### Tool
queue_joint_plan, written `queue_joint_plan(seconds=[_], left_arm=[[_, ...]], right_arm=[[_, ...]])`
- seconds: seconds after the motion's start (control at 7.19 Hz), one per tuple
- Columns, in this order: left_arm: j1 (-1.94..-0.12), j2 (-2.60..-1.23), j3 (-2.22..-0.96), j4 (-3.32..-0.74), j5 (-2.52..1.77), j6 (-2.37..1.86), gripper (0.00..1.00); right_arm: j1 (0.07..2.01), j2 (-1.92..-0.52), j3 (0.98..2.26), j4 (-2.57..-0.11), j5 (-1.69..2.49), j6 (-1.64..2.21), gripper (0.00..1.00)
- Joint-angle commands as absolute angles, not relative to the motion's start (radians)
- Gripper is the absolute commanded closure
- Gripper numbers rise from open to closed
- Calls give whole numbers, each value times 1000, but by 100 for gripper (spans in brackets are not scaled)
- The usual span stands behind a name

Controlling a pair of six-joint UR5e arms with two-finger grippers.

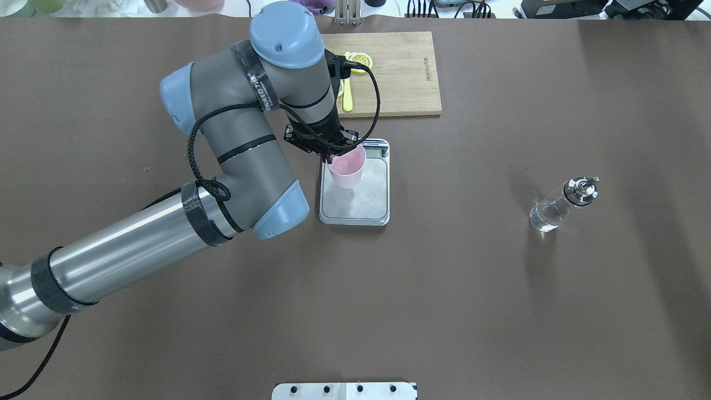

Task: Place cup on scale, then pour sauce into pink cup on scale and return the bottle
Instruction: 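Carry the pink cup with the left gripper onto the scale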

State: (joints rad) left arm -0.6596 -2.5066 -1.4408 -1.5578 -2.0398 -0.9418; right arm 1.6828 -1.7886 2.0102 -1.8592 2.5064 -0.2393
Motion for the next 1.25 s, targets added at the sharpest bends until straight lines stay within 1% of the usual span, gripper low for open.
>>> queue_joint_plan(seconds=[0.0,0.28,0.42,0.56,0.7,0.83,0.97,1.11], left_arm=[[-618,-2520,-1413,-1574,-2019,-943,100],[-617,-2517,-1408,-1597,-1996,-946,100],[-617,-2519,-1408,-1597,-1994,-946,97],[-617,-2517,-1408,-1597,-1994,-945,41],[-617,-2516,-1405,-1597,-1993,-943,21],[-618,-2517,-1407,-1595,-1993,-945,3],[-641,-2517,-1419,-1594,-1999,-939,3],[-690,-2490,-1474,-1576,-2029,-934,3]], right_arm=[[1683,-1789,2010,-1859,2507,-239,0],[1683,-1789,2010,-1859,2507,-239,0],[1683,-1789,2010,-1859,2507,-239,0],[1683,-1789,2010,-1859,2507,-239,0],[1683,-1789,2011,-1859,2507,-239,0],[1683,-1787,2013,-1858,2507,-239,0],[1683,-1787,2014,-1858,2507,-241,0],[1681,-1786,2017,-1827,2503,-244,0]])
